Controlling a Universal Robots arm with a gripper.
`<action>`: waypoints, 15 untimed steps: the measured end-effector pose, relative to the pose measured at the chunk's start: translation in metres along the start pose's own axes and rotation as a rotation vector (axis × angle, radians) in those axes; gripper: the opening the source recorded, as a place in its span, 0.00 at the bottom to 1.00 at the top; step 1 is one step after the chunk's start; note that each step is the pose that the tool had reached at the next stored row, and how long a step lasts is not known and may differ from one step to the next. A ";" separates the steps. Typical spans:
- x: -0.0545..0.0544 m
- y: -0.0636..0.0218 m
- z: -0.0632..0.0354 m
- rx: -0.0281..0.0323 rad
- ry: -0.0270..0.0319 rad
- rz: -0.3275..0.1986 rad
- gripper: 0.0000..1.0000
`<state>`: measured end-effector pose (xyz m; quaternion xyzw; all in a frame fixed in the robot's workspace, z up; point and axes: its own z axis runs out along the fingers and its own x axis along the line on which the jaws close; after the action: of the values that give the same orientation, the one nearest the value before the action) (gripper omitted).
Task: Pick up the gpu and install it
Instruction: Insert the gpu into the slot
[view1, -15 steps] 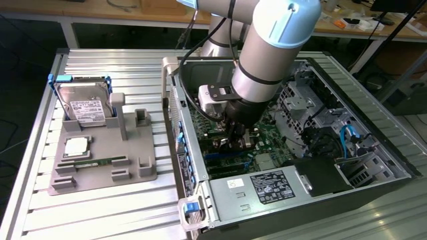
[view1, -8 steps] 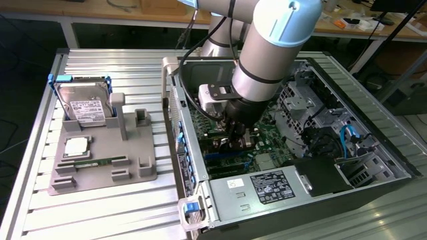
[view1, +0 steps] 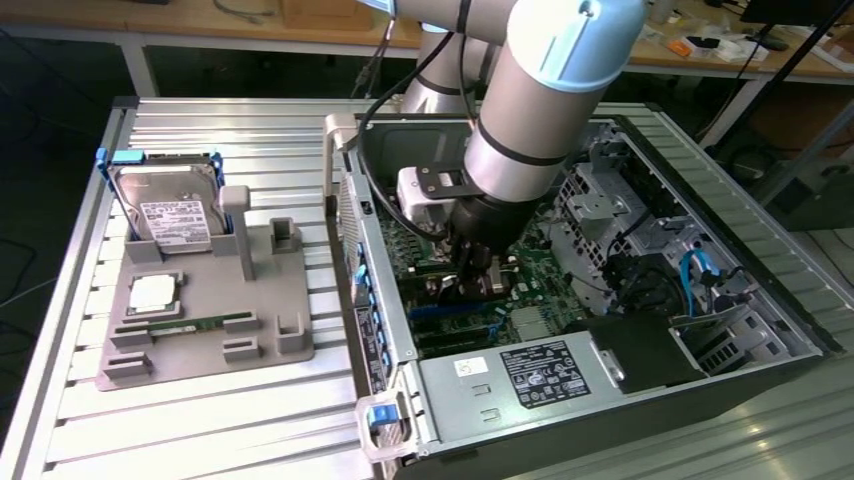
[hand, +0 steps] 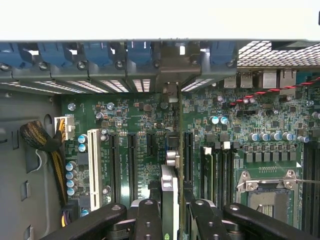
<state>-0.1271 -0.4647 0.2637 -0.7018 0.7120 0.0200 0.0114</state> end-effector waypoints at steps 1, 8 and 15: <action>0.000 0.0000 0.0000 0.0000 -0.0001 0.000 0.27; 0.000 0.0000 -0.0002 -0.0001 0.0001 0.000 0.27; 0.000 -0.0023 -0.0003 -0.0001 0.0002 0.000 0.27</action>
<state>-0.1248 -0.4647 0.2639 -0.7018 0.7120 0.0200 0.0113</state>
